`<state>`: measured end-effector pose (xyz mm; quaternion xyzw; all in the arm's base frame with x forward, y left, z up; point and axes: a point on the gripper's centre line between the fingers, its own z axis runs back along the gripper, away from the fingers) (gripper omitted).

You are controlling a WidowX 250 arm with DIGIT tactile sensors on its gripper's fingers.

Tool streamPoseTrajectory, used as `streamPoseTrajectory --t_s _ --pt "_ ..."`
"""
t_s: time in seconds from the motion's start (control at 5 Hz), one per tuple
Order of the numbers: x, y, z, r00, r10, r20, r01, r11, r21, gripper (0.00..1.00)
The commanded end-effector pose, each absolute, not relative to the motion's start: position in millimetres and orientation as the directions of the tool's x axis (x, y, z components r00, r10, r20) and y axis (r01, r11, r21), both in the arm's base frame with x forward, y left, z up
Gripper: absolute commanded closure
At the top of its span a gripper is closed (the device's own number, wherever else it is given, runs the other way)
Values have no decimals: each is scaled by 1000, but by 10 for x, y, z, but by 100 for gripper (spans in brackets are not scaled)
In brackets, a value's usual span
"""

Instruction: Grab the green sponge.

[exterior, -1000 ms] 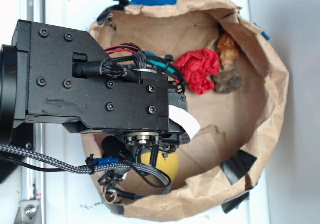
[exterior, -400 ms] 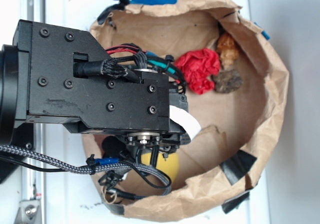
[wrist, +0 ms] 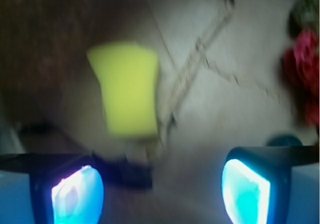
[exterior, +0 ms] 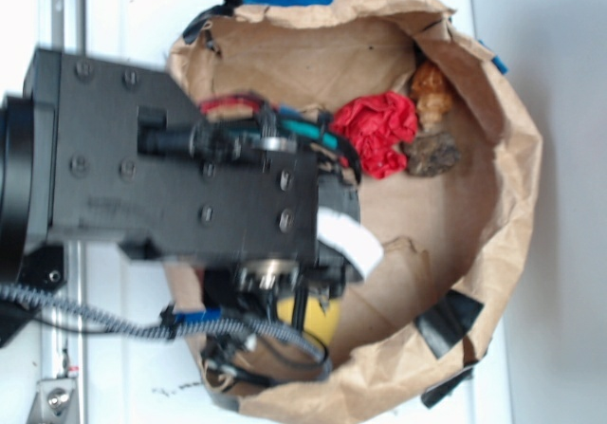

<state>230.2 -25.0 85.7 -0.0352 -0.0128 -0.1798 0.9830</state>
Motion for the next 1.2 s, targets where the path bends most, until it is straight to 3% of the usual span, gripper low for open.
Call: streamPoseTrajectory --t_s 0.0,0.2,0.4,1.0 --pt "2390 -289 885 932 -357 64 363 920 -146 0" --pt "2394 -320 876 930 -364 55 367 913 -179 0" --pt "2431 -336 878 929 -359 86 367 923 -113 0" --pt "2539 -391 853 938 -318 138 334 935 -118 0"
